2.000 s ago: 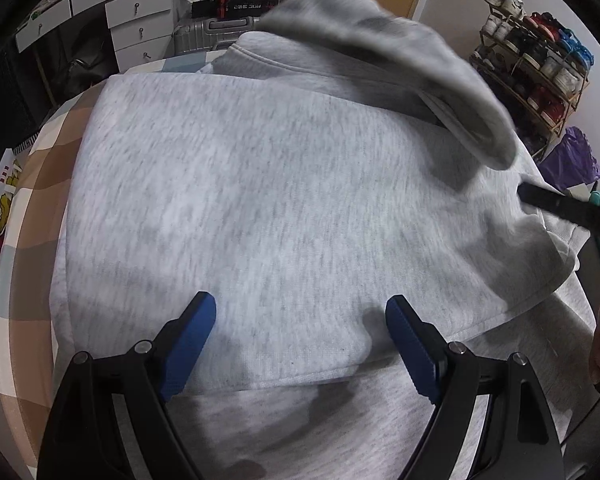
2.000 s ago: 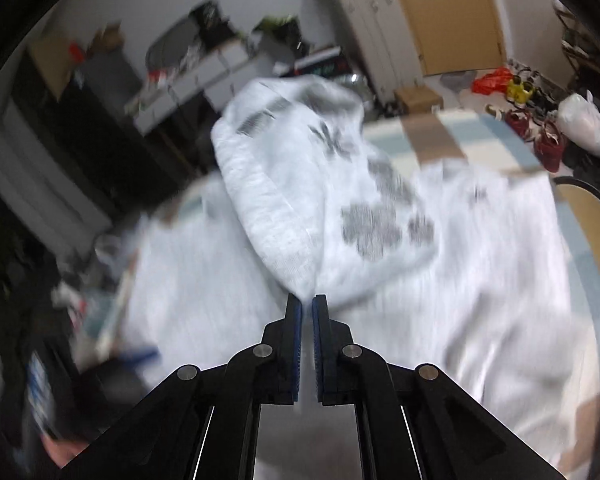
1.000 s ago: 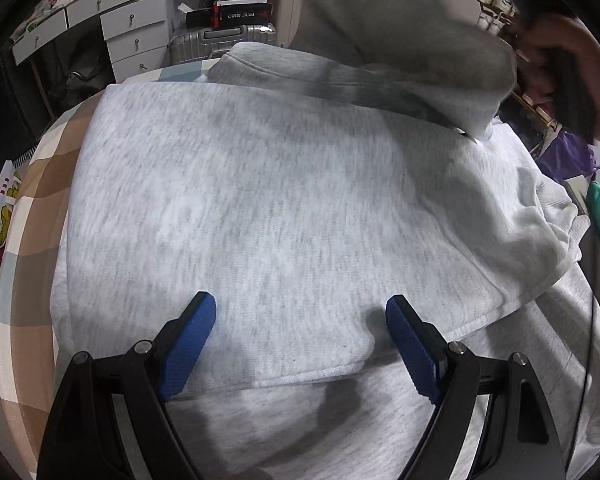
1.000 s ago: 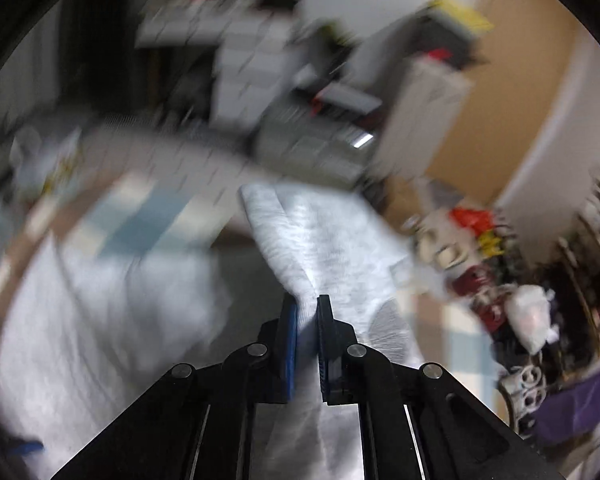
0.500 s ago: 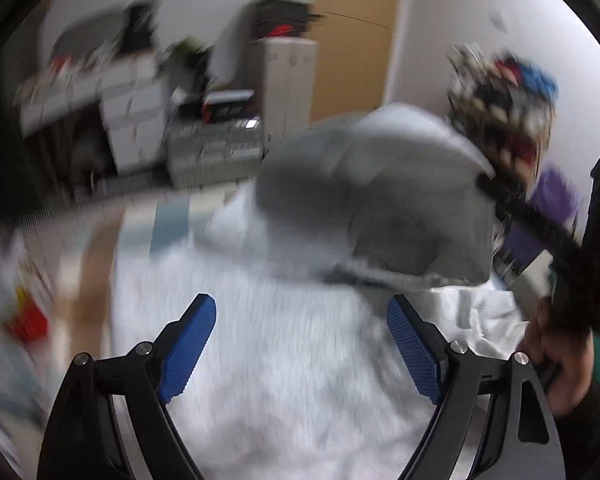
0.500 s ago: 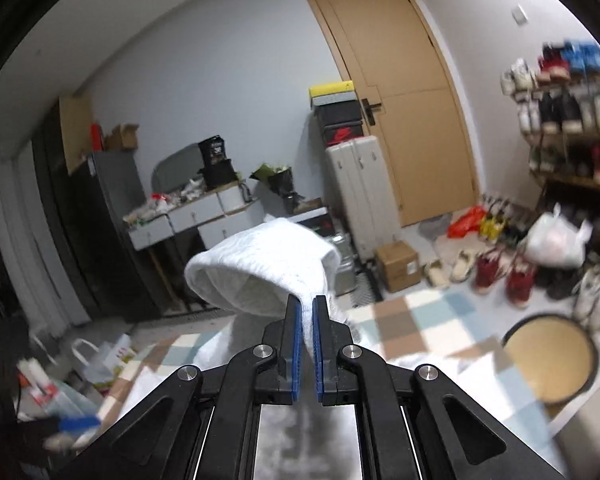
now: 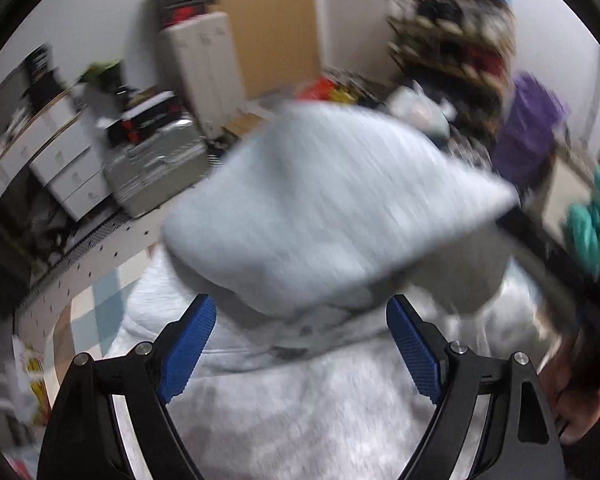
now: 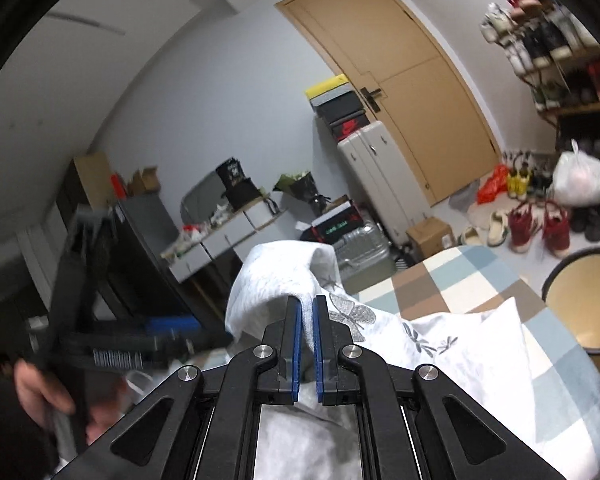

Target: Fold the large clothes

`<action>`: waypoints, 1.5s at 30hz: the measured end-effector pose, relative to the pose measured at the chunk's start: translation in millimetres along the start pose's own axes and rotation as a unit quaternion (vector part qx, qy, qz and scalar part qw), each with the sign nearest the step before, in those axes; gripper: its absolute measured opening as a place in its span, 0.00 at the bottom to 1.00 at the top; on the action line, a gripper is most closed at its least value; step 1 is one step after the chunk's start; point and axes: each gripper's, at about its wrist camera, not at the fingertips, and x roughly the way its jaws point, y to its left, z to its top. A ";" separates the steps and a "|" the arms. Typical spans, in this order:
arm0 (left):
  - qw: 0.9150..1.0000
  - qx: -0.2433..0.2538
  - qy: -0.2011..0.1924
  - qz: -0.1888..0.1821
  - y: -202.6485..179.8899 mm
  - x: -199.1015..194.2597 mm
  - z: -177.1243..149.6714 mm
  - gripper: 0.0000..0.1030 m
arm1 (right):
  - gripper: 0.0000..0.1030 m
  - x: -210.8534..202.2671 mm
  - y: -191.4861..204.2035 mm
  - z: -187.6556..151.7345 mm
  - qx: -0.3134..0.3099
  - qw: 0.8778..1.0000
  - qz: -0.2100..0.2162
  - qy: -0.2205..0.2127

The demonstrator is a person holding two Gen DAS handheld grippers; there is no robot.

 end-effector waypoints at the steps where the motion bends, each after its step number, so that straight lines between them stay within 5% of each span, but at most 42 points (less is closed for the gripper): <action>1: 1.000 0.014 0.002 0.005 -4.4 -2.9 0.2 0.82 | 0.05 -1.3 -3.9 1.0 0.013 1.000 0.004 0.000; 8: 0.990 0.078 0.004 0.118 -18.9 14.3 21.5 0.81 | 0.05 -7.1 -13.1 -1.8 0.027 1.000 0.007 -0.001; 10: 0.987 0.086 0.017 0.134 -12.4 17.3 24.0 0.50 | 0.05 -6.8 -13.0 -3.2 0.028 1.000 0.005 0.002; 11: 0.988 0.084 0.031 0.130 -6.2 19.4 26.1 0.25 | 0.05 -7.0 -12.7 -3.5 0.024 1.000 0.001 0.002; 13: 0.989 0.075 0.038 0.118 0.6 15.1 29.0 0.20 | 0.05 -5.2 -14.1 -3.9 0.025 1.000 0.004 0.006; 17: 0.979 0.112 0.031 0.167 -8.2 -7.3 27.5 0.07 | 0.05 -0.5 -10.9 -6.8 0.022 1.000 0.005 0.017; 22: 0.980 0.080 -0.003 0.182 -8.7 -65.8 26.1 0.06 | 0.05 0.7 1.5 -12.5 -0.001 1.000 0.018 0.020; 28: 0.985 0.075 -0.061 0.141 -33.6 -141.2 -37.7 0.05 | 0.07 -4.0 17.7 -16.4 -0.021 0.997 0.076 0.025; 34: 0.995 -0.042 -0.076 0.047 -10.3 -173.1 -121.5 0.05 | 0.10 -9.2 43.9 -24.5 -0.008 0.981 0.181 0.072; 39: 0.986 -0.146 -0.075 -0.028 14.1 -169.8 -174.6 0.04 | 0.07 -29.5 101.6 -35.4 -0.067 0.974 0.136 0.170; 45: 0.977 -0.181 -0.050 -0.098 7.0 -150.1 -214.5 0.04 | 0.08 -57.4 116.4 -77.0 -0.082 0.955 0.033 0.284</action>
